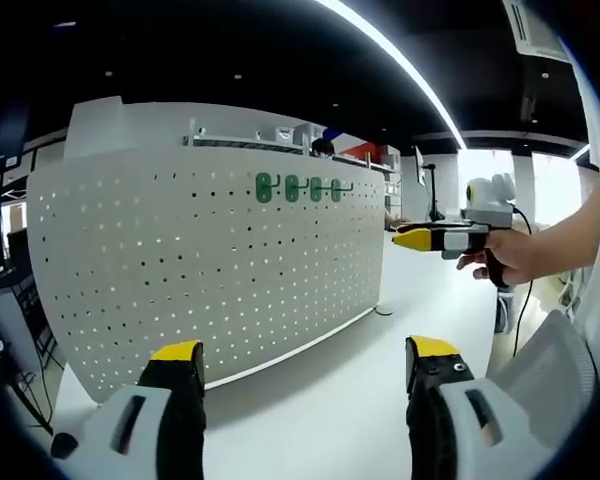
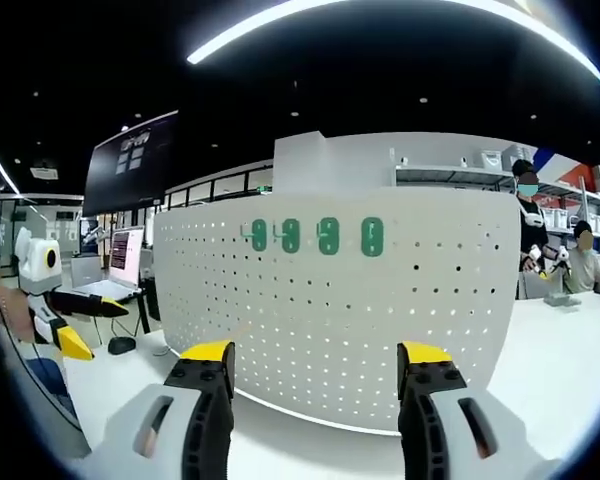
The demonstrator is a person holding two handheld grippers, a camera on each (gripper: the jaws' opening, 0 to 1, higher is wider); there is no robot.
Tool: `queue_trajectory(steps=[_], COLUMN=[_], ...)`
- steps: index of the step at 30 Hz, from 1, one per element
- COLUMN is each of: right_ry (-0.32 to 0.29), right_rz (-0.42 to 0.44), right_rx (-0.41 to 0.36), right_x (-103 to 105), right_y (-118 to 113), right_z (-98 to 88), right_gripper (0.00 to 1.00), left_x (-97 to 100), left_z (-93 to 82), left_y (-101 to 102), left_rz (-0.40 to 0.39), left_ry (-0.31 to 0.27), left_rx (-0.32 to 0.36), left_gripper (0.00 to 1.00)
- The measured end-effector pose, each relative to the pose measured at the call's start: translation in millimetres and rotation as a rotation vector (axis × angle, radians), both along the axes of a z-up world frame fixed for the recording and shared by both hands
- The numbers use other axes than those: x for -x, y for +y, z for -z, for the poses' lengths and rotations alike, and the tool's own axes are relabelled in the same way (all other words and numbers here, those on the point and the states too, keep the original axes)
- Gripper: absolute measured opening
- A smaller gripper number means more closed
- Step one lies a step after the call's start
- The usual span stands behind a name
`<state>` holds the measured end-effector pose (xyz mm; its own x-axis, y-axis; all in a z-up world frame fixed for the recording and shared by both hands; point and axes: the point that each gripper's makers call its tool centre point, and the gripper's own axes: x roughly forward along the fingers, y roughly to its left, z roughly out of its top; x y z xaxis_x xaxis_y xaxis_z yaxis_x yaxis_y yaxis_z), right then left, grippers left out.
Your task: Insert the hook assembly into the mounting plate slot until the hook locks in place.
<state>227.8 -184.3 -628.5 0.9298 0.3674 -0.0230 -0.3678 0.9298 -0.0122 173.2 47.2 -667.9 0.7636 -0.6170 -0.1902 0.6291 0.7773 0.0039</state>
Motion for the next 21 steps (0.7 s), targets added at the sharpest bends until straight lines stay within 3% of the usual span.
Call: queue_trajectory(steps=[21], right_ry=[0.016], right_rz=[-0.013], right_rx=[-0.022], right_x=[31.0], right_y=[-2.5], right_z=[11.4], right_gripper=[0.64], left_x=[3.3], left_z=[5.7], left_y=[9.1], left_rz=[-0.008], left_ry=[0.008], left_rx=[-0.009], left_gripper=[0.86])
